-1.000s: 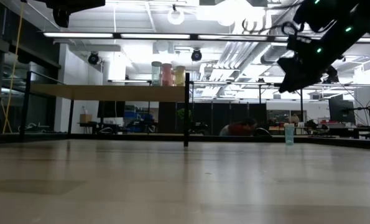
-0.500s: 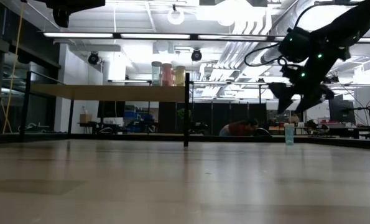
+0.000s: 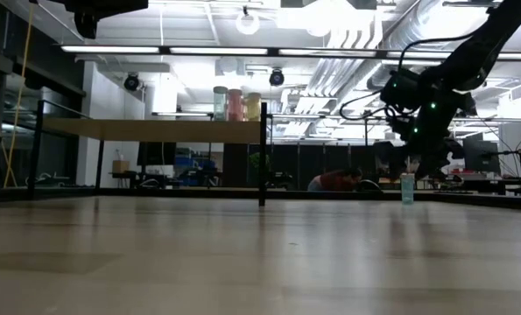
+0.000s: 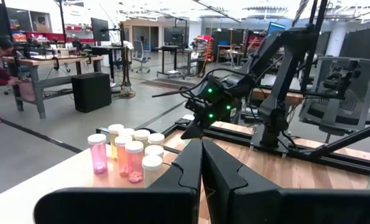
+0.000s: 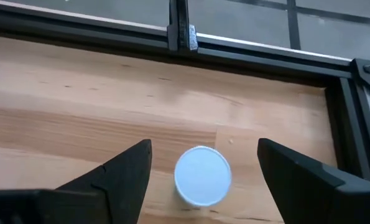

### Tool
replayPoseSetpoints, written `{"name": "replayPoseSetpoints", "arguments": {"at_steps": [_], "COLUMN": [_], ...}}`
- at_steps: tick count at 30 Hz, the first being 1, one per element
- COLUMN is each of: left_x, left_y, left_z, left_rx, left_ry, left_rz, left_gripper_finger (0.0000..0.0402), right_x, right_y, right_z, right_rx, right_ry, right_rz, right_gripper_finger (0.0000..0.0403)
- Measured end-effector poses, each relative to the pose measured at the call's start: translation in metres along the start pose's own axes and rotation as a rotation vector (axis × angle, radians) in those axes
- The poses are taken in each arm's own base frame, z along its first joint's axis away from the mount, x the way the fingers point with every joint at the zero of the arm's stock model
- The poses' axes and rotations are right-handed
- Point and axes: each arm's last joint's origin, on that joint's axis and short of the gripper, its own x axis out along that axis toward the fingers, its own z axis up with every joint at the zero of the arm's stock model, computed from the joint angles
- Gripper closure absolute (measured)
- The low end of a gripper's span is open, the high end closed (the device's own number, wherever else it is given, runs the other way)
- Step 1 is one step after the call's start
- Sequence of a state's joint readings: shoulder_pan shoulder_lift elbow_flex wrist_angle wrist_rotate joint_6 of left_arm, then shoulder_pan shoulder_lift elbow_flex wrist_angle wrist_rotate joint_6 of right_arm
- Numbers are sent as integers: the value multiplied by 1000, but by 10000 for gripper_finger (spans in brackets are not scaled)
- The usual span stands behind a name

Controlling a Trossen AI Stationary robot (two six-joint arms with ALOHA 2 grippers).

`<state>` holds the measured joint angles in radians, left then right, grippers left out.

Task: Pick and place medicine bottles onto shelf by color
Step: Put the top green pill bottle on the shelf

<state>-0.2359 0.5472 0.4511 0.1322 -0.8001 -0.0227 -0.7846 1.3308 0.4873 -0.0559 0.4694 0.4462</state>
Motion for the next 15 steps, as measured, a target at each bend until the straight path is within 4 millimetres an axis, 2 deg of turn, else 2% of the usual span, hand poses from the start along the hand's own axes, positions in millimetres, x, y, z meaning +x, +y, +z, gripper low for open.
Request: {"name": "replayPoseSetpoints", "arguments": {"at_steps": [7,15], "left_x": [0,0], "left_y": [0,0], "left_z": [0,0], "left_rx": [0,0], "left_ry": [0,0], "left_rz": [0,0], "left_gripper_finger": [401,401], "right_x": [8,8], "right_y": [-1,-2], "right_z": [-2,-1], "right_rx": [29,36], "right_ry": [15,12], "right_rz": [-19,-16], "right_gripper_finger": [130,183]}}
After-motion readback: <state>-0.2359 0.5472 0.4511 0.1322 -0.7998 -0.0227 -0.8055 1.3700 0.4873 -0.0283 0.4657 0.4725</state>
